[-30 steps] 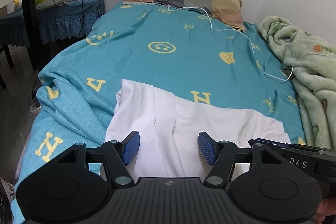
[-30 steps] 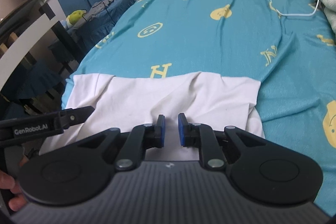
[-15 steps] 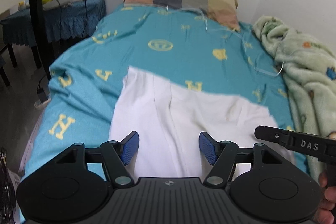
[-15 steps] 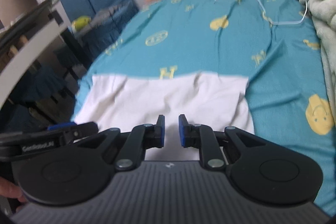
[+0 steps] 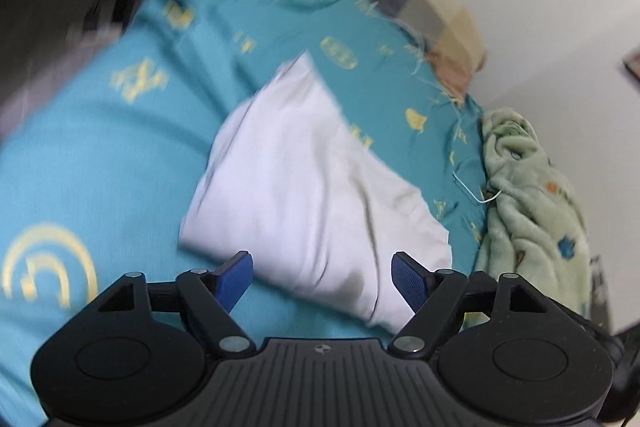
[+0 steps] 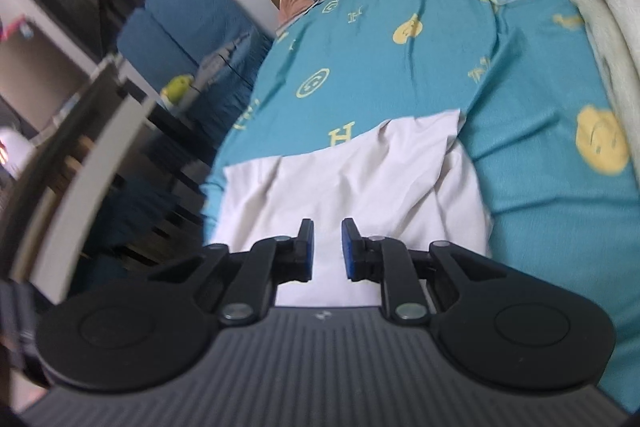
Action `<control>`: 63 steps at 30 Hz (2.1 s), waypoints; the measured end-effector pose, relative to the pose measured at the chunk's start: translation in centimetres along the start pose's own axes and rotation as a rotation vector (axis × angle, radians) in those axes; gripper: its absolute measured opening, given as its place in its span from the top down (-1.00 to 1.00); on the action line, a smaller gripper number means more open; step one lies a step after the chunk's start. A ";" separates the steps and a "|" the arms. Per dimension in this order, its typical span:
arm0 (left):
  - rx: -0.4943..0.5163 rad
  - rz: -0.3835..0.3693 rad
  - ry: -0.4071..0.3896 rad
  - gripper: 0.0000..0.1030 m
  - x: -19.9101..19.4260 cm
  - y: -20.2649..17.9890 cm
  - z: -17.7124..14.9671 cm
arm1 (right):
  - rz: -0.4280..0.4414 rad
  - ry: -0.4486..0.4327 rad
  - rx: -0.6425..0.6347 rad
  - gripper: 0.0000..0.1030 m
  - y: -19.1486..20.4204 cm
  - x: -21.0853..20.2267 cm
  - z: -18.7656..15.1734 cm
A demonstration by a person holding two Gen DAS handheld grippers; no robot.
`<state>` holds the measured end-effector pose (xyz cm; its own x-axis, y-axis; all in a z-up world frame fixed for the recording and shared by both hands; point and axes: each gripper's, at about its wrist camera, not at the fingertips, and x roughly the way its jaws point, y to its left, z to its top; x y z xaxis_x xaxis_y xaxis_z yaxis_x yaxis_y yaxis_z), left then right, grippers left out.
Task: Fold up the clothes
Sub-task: 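Grasp the folded shirt with both grippers and lift it off the sheet, then carry the folded shirt with both grippers onto the green blanket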
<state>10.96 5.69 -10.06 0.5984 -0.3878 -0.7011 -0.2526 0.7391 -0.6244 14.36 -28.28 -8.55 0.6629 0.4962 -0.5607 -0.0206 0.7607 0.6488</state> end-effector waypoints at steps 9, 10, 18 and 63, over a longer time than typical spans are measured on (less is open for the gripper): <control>-0.276 -0.091 0.048 -0.48 4.4 4.0 0.5 | 0.192 0.131 0.311 0.63 -1.7 1.6 -1.8; -0.263 -0.091 0.043 -0.48 4.8 3.8 0.5 | 0.211 0.149 0.353 0.62 -1.8 2.0 -2.1; -0.298 -0.146 -0.041 -0.48 5.4 3.5 0.9 | 0.218 0.231 0.669 -0.24 -4.5 5.1 -5.4; -0.268 -0.289 -0.084 0.47 -1.4 -4.2 2.5 | 0.215 -0.079 0.555 0.47 -3.6 -5.1 -2.8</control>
<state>13.09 4.51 -5.61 0.7313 -0.5041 -0.4594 -0.2473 0.4317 -0.8675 8.99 -32.40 -9.45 0.7410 0.5661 -0.3612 0.2197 0.3038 0.9270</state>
